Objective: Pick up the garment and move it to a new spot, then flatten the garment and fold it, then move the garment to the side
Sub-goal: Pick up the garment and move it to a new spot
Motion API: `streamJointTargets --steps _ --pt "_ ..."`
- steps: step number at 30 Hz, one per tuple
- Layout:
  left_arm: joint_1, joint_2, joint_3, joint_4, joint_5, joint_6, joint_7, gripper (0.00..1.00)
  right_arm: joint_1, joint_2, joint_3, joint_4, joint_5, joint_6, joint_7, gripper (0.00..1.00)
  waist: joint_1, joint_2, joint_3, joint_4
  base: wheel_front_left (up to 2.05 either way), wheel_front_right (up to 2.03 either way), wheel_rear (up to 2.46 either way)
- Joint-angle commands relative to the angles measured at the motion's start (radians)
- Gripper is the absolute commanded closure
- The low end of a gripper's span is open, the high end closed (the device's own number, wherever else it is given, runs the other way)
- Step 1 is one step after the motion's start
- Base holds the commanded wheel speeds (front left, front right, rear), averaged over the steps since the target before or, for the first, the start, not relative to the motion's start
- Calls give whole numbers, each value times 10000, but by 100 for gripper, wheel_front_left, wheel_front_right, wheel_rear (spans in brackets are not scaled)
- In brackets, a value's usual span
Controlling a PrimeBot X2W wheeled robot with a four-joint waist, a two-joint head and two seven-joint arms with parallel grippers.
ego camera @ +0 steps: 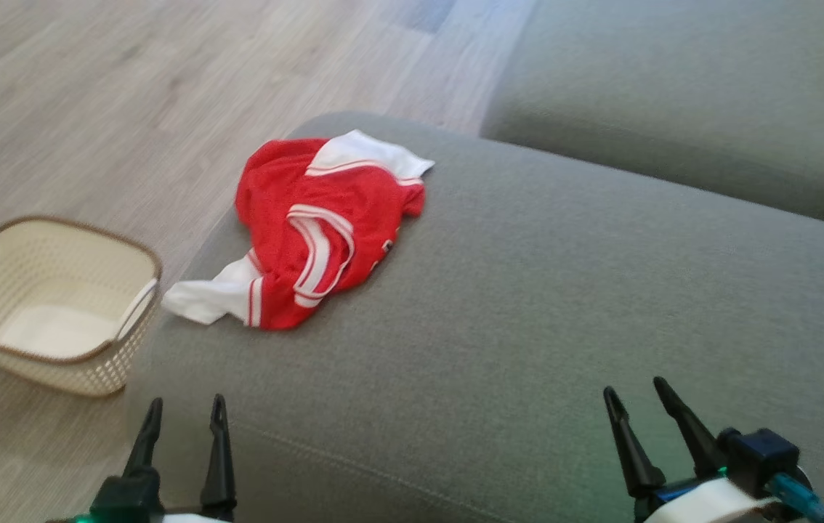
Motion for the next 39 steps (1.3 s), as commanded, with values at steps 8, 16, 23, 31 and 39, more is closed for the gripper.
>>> streamJointTargets --steps 8,16,23,31,39 --pt "-534 -62 564 -484 -181 230 -122 0 -861 -112 356 -119 -183 -4 -93 0 0 0 484 415 0 0 0" --pt "-2555 116 845 -289 -426 -370 -122 0 -1016 -112 -184 -198 -820 -4 -93 0 0 0 1376 453 0 0 0" --pt "-5533 380 1287 476 -823 -924 -122 0 -1617 -112 -718 -492 -1760 -4 -93 0 0 0 2874 -142 0 0 0" --pt "-9537 851 889 4108 -1915 -1928 1463 0 -2772 -112 -738 -814 -2670 -4 -93 0 0 0 4702 -789 0 0 0" --pt "-12414 1233 643 7602 -3184 -2102 3083 0 -4236 -131 -661 -1083 -2527 -4 -93 0 0 0 6039 -1435 0 0 0"
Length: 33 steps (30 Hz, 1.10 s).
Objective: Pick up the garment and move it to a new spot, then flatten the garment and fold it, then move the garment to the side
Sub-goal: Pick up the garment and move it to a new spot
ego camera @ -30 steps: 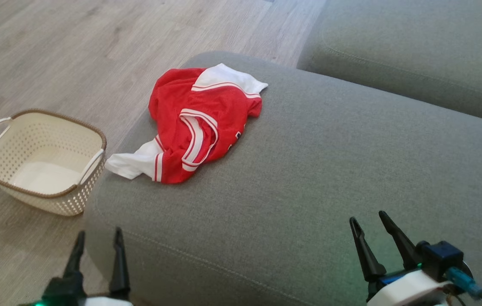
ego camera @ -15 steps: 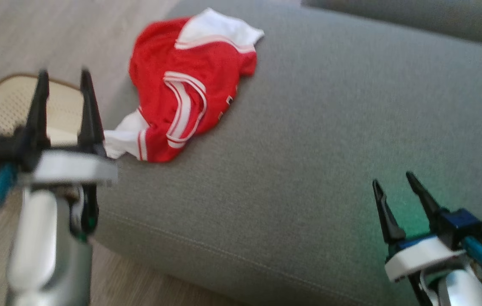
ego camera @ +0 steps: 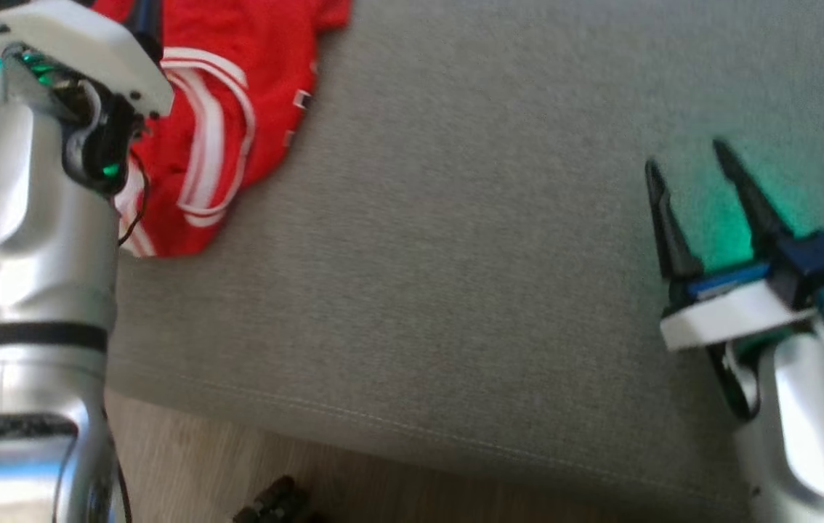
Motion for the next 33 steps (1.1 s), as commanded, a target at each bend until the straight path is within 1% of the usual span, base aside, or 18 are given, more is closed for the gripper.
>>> streamJointTargets --steps 1,4,9,14,18,19,23,28,31,33 --pt "-550 556 230 323 -199 -49 263 0 -345 -21 235 -450 -52 -4 -93 0 -3 0 736 -500 0 0 0" --pt "-1045 507 -53 1351 -452 -55 719 0 -628 -42 190 -608 -74 -4 -93 0 -3 0 1052 -611 0 0 0" --pt "-1204 405 -761 2528 -787 -58 1191 0 -696 -52 20 -882 -103 -4 -93 0 -3 0 1478 -656 0 0 0" --pt "-1180 258 -1123 3306 -924 -60 856 0 -616 -85 33 -983 -167 -4 -93 0 -3 0 1779 -625 0 0 0" --pt "-1179 266 -1465 3500 -803 -60 335 0 -644 -122 17 -986 -184 -4 -93 0 -3 0 1823 -612 0 0 0" --pt "-1170 256 -1568 3535 -812 -60 167 100 -671 -133 22 -976 -190 -4 -93 0 -3 0 1812 -617 0 0 0" --pt "-1153 366 -1895 3492 -893 -60 -813 100 -772 -126 75 -903 -144 -4 -93 0 -3 0 1581 -660 0 0 0" --pt "-1048 726 -2399 3240 -711 -60 -2311 100 -811 -52 155 -905 232 -4 -93 0 -3 0 909 -896 0 0 0" --pt "-909 1075 -2722 2799 -481 -61 -2870 100 -825 -13 94 -983 494 -4 -93 0 -3 0 380 -1150 0 0 0" --pt "-725 1290 -2994 2183 -229 -61 -3042 100 -781 -2 54 -1061 760 -4 -93 0 -3 0 -33 -1315 0 0 0"
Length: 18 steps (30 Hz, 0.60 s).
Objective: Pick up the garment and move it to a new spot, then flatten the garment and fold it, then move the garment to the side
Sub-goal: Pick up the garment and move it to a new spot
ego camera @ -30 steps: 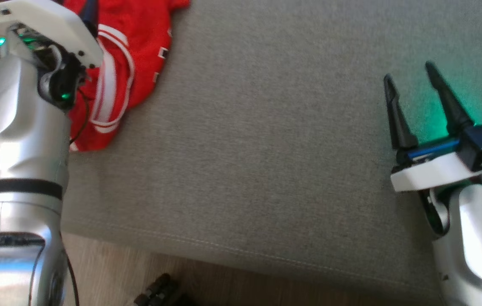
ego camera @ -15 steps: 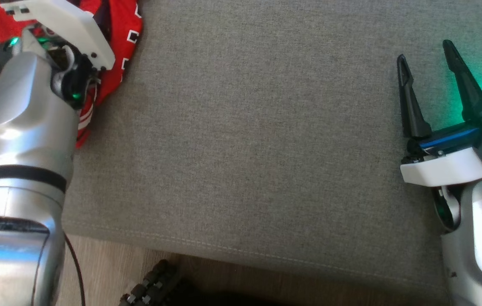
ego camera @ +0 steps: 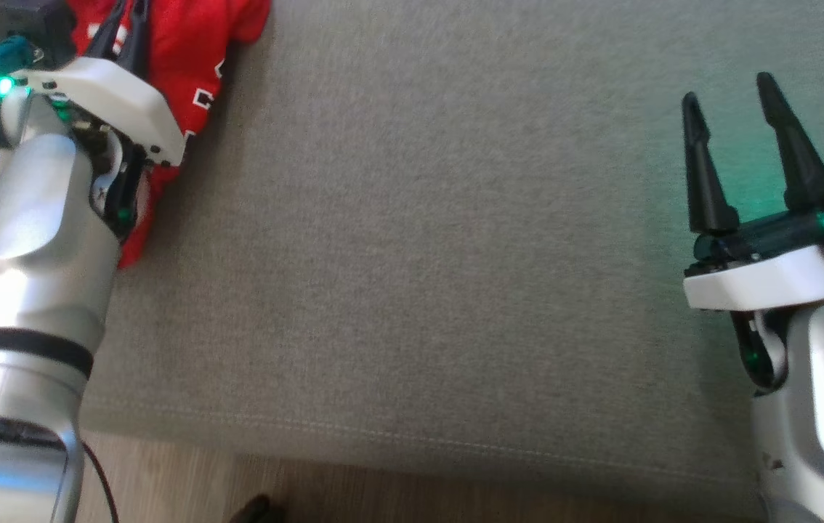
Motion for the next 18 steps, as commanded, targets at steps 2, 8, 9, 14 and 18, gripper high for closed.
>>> streamJointTargets --steps 2,8,9,14,18 --pt "79 626 161 -970 200 18 -135 100 179 130 144 -430 371 -4 6 0 -2 0 -876 -433 0 0 0" --pt "1785 937 89 -4112 700 331 -147 100 747 133 150 -749 1408 -4 6 0 -2 0 -2386 -1416 0 0 0" --pt "1968 972 54 -4455 707 356 -137 100 820 133 211 -782 1509 -4 6 0 -2 0 -2560 -1618 0 0 0" --pt "2556 1115 -82 -6284 658 531 515 100 1084 134 451 -987 1963 -4 6 0 -2 0 -3068 -2724 0 0 0" --pt "2740 1078 -196 -7568 638 753 1108 100 1222 134 521 -1090 2246 -4 6 0 -2 0 -3157 -3661 0 0 0"
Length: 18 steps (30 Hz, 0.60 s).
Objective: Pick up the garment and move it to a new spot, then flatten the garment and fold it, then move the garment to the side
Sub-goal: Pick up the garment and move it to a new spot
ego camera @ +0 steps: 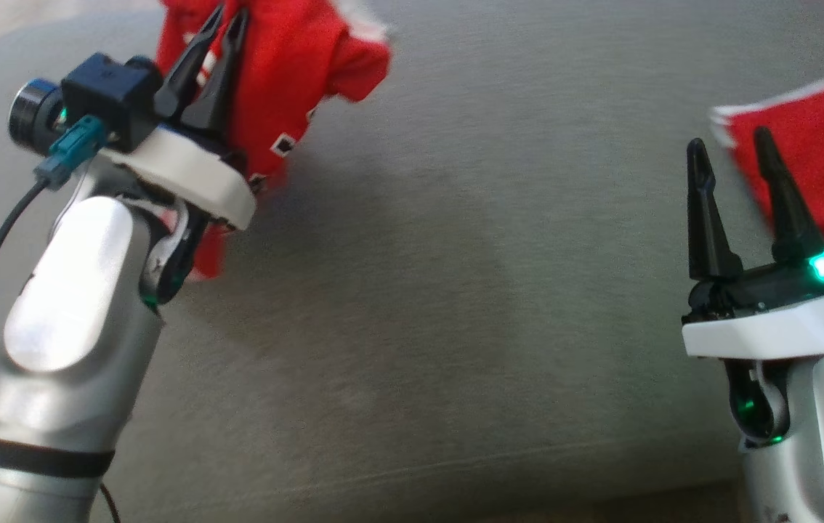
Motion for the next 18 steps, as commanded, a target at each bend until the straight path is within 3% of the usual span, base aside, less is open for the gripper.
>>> streamJointTargets --steps 1,7,9,18 --pt "-348 340 290 -737 -9 160 252 100 -15 48 325 -378 180 -4 6 0 2 0 -416 -1305 0 0 0" --pt "-425 44 15 -1243 10 395 850 100 -106 48 633 -452 595 -4 6 0 2 0 -10 -2746 0 0 0" --pt "-473 -60 -63 -1173 -2 384 888 100 -121 48 645 -479 670 -4 6 0 2 0 88 -2923 0 0 0" --pt "-952 -931 -770 1342 155 250 516 100 -158 48 1022 -574 1243 -4 6 0 2 0 1029 -3946 0 0 0"
